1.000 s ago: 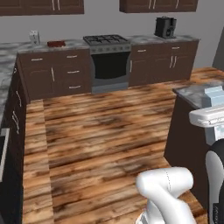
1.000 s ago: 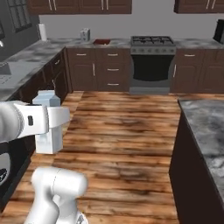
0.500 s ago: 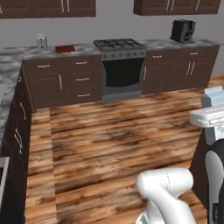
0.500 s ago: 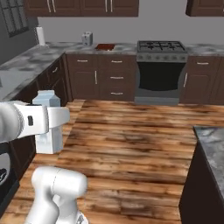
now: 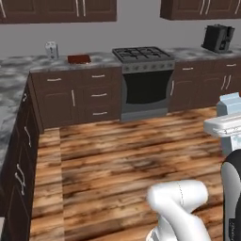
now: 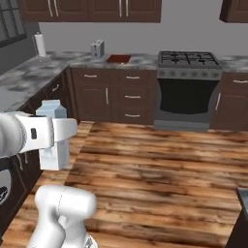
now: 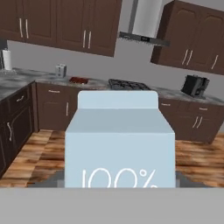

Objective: Take out the milk from the fridge and place it on the tray on the counter. Then take the sugar cube near the tray and place it in the tray.

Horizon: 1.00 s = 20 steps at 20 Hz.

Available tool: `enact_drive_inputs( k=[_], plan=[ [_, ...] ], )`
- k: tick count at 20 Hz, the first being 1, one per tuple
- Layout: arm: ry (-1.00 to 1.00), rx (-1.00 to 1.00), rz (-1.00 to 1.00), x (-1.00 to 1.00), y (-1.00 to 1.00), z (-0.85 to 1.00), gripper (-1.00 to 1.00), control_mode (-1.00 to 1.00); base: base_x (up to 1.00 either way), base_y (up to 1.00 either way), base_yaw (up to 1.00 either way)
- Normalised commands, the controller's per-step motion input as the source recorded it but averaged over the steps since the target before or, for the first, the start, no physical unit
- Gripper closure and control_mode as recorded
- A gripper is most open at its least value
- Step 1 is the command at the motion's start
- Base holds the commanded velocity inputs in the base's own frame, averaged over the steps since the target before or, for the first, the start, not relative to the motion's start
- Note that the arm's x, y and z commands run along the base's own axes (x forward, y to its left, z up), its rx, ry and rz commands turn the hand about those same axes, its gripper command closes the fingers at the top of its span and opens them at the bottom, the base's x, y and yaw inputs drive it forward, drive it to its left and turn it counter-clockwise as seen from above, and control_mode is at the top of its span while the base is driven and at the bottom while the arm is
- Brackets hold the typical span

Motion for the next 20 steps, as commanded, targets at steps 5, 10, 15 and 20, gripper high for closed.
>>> enact_drive_inputs(
  k=[5,10,15,20],
  plan=[
    [0.0,0.0,0.0,0.0,0.0,0.0,1.0,1.0,1.0,0.22,0.07],
    [0.0,0.0,0.0,0.0,0.0,0.0,1.0,1.0,1.0,0.29,0.05],
    [0.0,0.0,0.0,0.0,0.0,0.0,1.0,1.0,1.0,0.4,0.03],
    [0.0,0.0,0.0,0.0,0.0,0.0,1.0,1.0,1.0,0.52,0.02]
  ],
)
